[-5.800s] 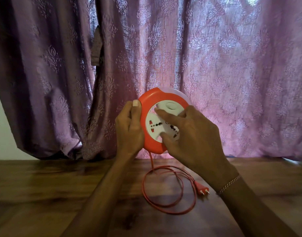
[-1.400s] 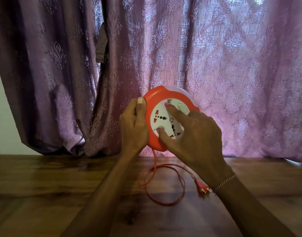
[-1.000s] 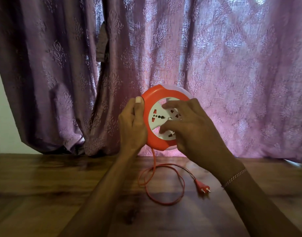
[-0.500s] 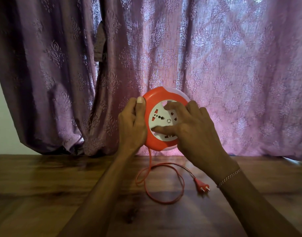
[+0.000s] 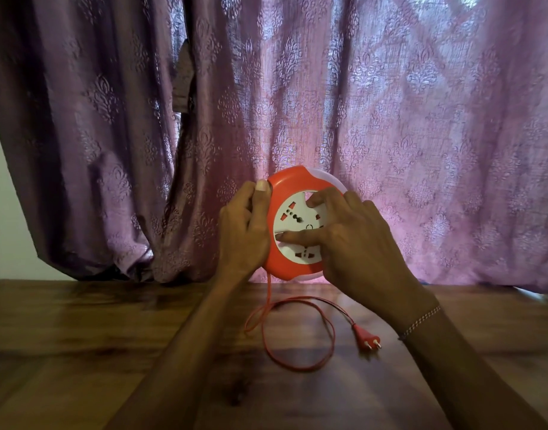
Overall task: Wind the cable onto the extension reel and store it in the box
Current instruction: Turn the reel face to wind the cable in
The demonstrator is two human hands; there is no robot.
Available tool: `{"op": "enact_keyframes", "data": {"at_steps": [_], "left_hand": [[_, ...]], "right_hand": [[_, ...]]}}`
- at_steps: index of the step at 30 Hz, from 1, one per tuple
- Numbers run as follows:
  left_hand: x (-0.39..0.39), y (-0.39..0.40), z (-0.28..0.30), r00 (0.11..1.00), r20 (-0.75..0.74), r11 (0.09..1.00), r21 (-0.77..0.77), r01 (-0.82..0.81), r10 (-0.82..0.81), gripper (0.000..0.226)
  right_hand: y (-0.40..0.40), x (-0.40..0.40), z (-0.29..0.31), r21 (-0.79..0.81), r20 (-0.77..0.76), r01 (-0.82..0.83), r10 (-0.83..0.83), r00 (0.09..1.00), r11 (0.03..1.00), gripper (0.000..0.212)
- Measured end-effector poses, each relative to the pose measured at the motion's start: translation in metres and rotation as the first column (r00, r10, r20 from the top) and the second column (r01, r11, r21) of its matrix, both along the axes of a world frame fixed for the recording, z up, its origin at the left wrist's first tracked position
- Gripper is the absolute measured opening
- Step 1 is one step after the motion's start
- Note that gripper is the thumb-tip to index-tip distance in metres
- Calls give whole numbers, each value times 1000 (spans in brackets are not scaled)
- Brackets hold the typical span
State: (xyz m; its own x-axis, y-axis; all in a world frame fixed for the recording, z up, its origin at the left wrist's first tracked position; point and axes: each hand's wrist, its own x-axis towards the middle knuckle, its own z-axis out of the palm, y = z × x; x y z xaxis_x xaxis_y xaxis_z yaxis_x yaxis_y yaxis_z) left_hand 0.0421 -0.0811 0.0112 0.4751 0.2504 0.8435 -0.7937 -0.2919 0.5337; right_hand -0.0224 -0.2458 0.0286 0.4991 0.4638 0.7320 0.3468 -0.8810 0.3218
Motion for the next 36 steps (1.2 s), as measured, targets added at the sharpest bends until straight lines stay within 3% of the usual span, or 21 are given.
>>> {"op": "enact_keyframes", "data": {"at_steps": [5, 14, 20, 25, 36], "left_hand": [[1, 1, 0, 1000, -6, 1000, 13, -4, 4, 57], [1, 2, 1, 999, -41, 1000, -20, 18, -19, 43], [-5, -4, 4, 999, -26, 997, -67, 24, -26, 45], [-6, -5, 4, 997, -49, 997, -54, 50, -52, 45], [5, 9, -6, 992, -118, 989, 142, -29, 46, 52]], "right_hand": [[-3, -1, 2, 39, -11, -19, 19, 1000, 999, 50], [-5, 7, -4, 127, 36, -82, 78, 996, 989, 60], [4, 10, -9, 393, 188, -142, 72, 980, 909, 60], [13, 5, -11, 498, 222, -159, 51, 974, 853, 60], [12, 8, -16, 479, 164, -156, 87, 983, 864, 63]]}}
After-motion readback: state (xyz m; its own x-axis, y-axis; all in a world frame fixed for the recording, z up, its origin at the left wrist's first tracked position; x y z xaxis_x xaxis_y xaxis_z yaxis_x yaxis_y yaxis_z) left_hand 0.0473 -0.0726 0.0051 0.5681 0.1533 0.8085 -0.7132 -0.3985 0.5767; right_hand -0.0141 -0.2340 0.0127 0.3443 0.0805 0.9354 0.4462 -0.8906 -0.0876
